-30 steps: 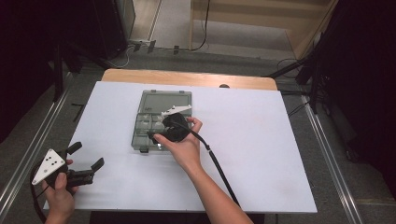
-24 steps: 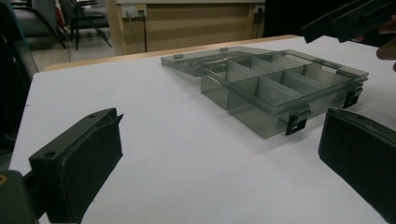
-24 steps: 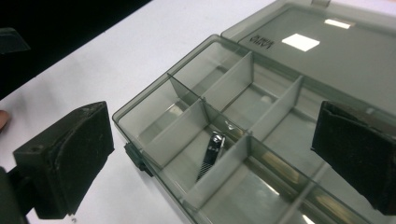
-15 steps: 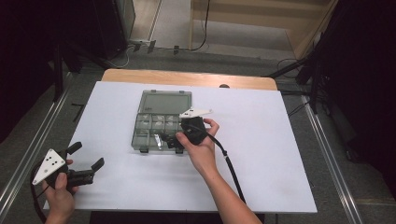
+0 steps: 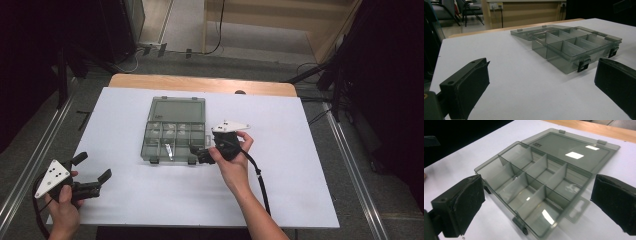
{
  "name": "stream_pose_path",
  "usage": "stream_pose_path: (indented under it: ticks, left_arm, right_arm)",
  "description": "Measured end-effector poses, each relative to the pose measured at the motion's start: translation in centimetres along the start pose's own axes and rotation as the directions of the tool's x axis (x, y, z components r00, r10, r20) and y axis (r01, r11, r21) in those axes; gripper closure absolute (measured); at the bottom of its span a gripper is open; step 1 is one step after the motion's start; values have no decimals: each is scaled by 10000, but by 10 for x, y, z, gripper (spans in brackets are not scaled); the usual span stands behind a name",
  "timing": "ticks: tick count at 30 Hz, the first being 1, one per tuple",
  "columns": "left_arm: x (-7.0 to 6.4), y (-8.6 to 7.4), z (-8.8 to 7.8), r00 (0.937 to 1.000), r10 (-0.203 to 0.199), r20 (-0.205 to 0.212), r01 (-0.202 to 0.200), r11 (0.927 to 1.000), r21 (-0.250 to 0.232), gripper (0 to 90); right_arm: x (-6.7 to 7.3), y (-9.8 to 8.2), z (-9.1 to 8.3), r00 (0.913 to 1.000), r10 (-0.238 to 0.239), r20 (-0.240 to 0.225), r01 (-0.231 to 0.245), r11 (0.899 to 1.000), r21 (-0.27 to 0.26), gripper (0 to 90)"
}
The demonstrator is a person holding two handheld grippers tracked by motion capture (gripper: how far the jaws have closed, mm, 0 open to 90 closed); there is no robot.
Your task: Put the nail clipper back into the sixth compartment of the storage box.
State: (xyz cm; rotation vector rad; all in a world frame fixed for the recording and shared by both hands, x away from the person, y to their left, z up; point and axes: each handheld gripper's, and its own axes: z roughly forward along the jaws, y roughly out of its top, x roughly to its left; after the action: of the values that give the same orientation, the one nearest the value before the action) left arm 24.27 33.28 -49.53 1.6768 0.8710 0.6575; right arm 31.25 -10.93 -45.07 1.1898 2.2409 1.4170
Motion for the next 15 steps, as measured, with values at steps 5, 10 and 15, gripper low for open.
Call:
stream_pose_path:
  ticks: [5,10,15]
  left_arm:
    - [0,0,0,10000,11,20,-11,10000,16,0]
    - [0,0,0,10000,3,6,-3,10000,2,0]
    - [0,0,0,10000,9,12,-9,10000,18,0]
  right_arm:
    - [-10,-9,-13,9999,90,46,-88,9997,-231,0]
    - [-19,-18,-26,9997,139,197,-130,9989,-448,0]
    - [-28,-26,-39,9993,233,307,-213,9978,-633,0]
